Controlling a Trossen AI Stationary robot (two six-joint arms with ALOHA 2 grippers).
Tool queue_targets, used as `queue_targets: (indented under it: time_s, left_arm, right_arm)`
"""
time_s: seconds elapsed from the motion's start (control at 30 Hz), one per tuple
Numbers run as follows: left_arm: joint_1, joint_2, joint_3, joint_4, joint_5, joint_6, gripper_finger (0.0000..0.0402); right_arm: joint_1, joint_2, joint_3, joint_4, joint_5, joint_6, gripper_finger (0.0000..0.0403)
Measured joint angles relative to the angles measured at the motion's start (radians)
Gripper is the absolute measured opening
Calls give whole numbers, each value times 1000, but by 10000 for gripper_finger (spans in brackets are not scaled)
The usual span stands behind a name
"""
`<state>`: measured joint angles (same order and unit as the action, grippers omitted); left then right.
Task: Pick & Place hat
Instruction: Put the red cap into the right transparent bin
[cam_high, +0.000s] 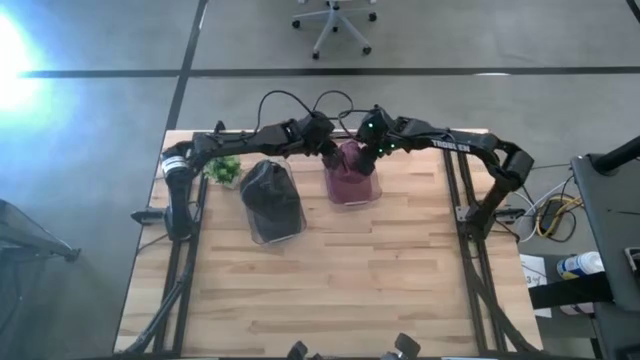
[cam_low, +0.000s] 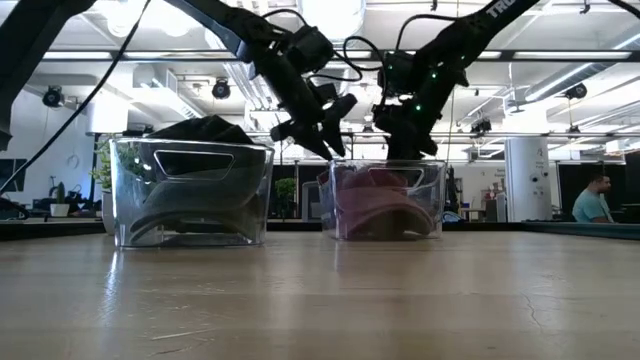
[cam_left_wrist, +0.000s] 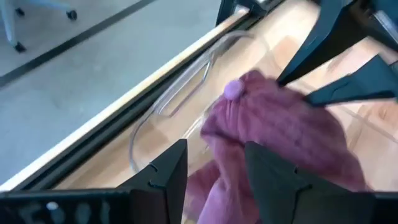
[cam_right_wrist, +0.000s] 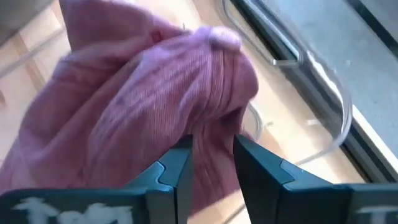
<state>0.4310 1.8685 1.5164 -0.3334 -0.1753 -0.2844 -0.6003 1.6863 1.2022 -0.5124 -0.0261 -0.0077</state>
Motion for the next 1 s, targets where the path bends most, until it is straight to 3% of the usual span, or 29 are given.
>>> queue_targets:
  time_s: [0.23,0.8,1.0]
  left_arm:
    - [-8,-11,78,-260,-2,-25,153]
    - [-9,118,32,-116,3,22,153]
    - [-10,143,33,-125,-43,76,153]
  right_arm:
    - [0,-43,-5,-39,2,2,138]
    - [0,11,-14,-25,-2,-42,142]
    - [0,11,-18,-22,-2,-64,150]
